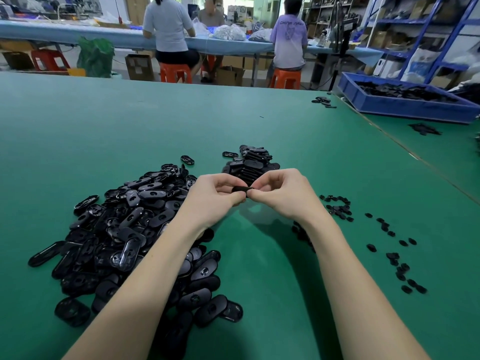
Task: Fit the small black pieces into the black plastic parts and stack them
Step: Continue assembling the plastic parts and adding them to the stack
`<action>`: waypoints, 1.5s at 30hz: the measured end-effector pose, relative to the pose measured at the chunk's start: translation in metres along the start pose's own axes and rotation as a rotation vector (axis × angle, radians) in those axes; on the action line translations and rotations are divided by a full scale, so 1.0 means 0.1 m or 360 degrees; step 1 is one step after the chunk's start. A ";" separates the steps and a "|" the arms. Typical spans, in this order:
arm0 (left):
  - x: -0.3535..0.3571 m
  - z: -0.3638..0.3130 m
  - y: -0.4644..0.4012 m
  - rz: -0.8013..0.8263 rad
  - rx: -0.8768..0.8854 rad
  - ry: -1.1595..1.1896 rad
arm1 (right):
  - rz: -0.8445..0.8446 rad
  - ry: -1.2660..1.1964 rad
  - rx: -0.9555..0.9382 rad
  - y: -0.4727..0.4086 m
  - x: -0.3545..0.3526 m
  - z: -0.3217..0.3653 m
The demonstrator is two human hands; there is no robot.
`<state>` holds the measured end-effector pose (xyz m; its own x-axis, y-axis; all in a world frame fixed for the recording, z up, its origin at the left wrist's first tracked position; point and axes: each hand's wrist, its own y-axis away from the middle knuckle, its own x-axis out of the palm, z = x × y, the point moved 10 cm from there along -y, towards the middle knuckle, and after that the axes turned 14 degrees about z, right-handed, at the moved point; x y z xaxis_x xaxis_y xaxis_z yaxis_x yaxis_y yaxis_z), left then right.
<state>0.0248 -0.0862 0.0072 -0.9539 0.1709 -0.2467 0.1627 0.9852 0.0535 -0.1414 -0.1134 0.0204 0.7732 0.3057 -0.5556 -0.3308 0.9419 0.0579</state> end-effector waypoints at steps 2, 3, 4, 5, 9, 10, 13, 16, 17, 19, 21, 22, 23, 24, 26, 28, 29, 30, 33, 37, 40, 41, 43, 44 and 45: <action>-0.02 -0.01 0.00 -0.0003 0.0009 -0.0015 | -0.0006 -0.0025 -0.0021 0.00 0.01 0.00; -0.02 -0.01 0.00 -0.0002 0.0012 -0.0016 | -0.0013 -0.0042 -0.0028 -0.01 0.01 0.01; -0.02 -0.01 0.00 -0.0002 0.0015 -0.0016 | -0.0021 -0.0045 -0.0034 0.00 0.01 0.01; -0.02 -0.01 0.00 -0.0003 0.0018 -0.0017 | -0.0026 -0.0032 -0.0036 -0.01 0.01 0.01; -0.02 0.02 -0.03 -0.0005 0.0019 -0.0043 | -0.0039 0.0038 -0.0033 -0.01 0.04 0.02; -0.03 0.02 -0.04 -0.0014 0.0019 -0.0059 | -0.0052 0.0051 -0.0034 -0.01 0.04 0.02; -0.03 0.05 -0.05 -0.0040 0.0009 -0.0098 | -0.0078 0.0084 -0.0031 0.00 0.03 0.02; -0.03 0.06 -0.05 -0.0067 -0.0002 -0.0112 | -0.0103 0.0107 -0.0035 0.01 0.04 0.02; -0.04 0.06 -0.04 -0.0079 0.0005 -0.0114 | -0.0117 0.0122 -0.0053 0.01 0.03 0.04; -0.06 0.04 -0.04 -0.0095 0.0043 -0.0067 | -0.0118 0.0094 -0.0131 0.01 0.00 0.08; -0.09 0.03 -0.03 -0.0112 0.0063 -0.0016 | -0.0061 0.0018 -0.0248 0.02 0.00 0.13; -0.10 0.03 -0.03 -0.0118 0.0060 -0.0010 | -0.0036 0.0027 -0.0306 0.03 0.01 0.16; -0.10 0.04 -0.04 -0.0121 0.0052 -0.0010 | -0.0023 0.0078 -0.0346 0.03 0.03 0.18; -0.10 0.06 -0.04 -0.0122 0.0041 -0.0008 | -0.0022 0.0149 -0.0361 0.03 0.05 0.19; -0.10 0.08 -0.04 -0.0116 0.0026 0.0011 | -0.0050 0.0255 -0.0339 0.02 0.08 0.18; -0.14 0.06 -0.03 -0.0137 0.0024 -0.0011 | -0.0110 0.0281 -0.0260 0.00 0.06 0.12; -0.19 0.03 -0.03 -0.0170 0.0043 -0.0073 | -0.0157 0.0290 -0.0205 -0.01 0.02 0.09; -0.24 -0.03 -0.02 -0.0203 0.0077 -0.0174 | -0.0210 0.0301 -0.0149 -0.01 -0.03 0.05; -0.35 -0.19 0.03 -0.0262 0.0180 -0.0521 | -0.0334 0.0310 -0.0018 -0.02 -0.17 -0.03; -0.48 -0.29 0.08 -0.0337 0.0219 -0.0687 | -0.0449 0.0280 0.0097 -0.05 -0.23 -0.05; -0.57 -0.27 0.09 -0.0358 0.0209 -0.0722 | -0.0536 0.0267 0.0135 -0.13 -0.32 0.04; -0.59 -0.26 0.09 -0.0354 0.0204 -0.0737 | -0.0551 0.0267 0.0148 -0.17 -0.35 0.08; -0.60 -0.23 0.08 -0.0324 0.0187 -0.0777 | -0.0543 0.0298 0.0202 -0.26 -0.40 0.12; -0.60 -0.22 0.07 -0.0310 0.0178 -0.0803 | -0.0522 0.0319 0.0236 -0.30 -0.40 0.13; -0.59 -0.21 0.06 -0.0292 0.0171 -0.0831 | -0.0497 0.0336 0.0267 -0.34 -0.41 0.12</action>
<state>0.0764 -0.0902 0.0428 -0.7222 -0.0478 -0.6900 0.0566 0.9902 -0.1278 -0.1547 -0.1565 0.0512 0.6889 -0.0175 -0.7246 0.0085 0.9998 -0.0161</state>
